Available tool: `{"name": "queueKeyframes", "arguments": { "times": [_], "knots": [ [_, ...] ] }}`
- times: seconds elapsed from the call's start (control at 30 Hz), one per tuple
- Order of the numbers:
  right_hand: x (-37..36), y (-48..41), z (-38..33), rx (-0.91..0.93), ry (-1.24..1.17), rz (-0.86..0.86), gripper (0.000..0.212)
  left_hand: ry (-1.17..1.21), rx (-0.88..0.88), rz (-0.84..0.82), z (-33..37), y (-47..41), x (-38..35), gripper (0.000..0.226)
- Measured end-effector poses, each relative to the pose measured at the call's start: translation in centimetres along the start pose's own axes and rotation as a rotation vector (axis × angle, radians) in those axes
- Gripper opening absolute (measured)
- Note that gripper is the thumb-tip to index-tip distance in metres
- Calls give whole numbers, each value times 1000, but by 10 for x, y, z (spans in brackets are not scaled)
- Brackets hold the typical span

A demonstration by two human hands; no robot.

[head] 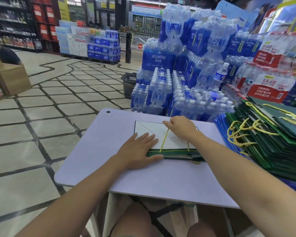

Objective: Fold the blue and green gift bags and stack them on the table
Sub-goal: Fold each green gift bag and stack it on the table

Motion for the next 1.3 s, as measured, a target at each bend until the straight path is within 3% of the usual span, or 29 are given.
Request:
{"name": "queueKeyframes", "arguments": {
  "times": [0.23, 0.47, 0.57, 0.67, 0.83, 0.93, 1.0, 1.07, 1.17, 1.3],
  "knots": [
    [-24, -9, 10, 20, 42, 110, 58, 14, 12, -24, -3, -2, -5, 91],
    [-12, 4, 9, 39, -66, -61, 44, 8, 26, -3, -5, 1, -1, 88],
    [4, 35, 6, 117, -171, -160, 73, 16, 29, 34, -4, 2, 6, 83],
    [16, 80, 7, 238, -130, -204, 81, 21, 24, 82, 1, 5, 16, 78],
    [18, 125, 18, 394, 160, -137, 60, 60, 40, 161, 3, 8, 34, 63],
    [29, 135, 14, 458, 234, 68, 45, -2, 73, 180, 0, 9, 56, 57],
    [43, 136, 4, 527, 244, 279, 33, -88, 95, 320, -5, 10, 84, 72],
    [66, 135, -12, 537, 261, 456, 21, -163, 112, 600, -14, 15, 126, 85],
    [113, 129, -33, 413, 143, 659, 25, -155, 154, 980, -32, 23, 188, 58],
    [152, 117, -37, 229, -246, 566, 25, -70, 256, 995, -36, 17, 222, 67]
  ]
}}
Point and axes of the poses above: each hand's wrist, its own y-axis away from the middle knuckle, its own x-axis out of the back of the hand, z = x × y, the point moved 5 cm from there along -y, towards the middle knuckle, and after that the axes turned 11 degrees about -y, right-handed, at the moved point
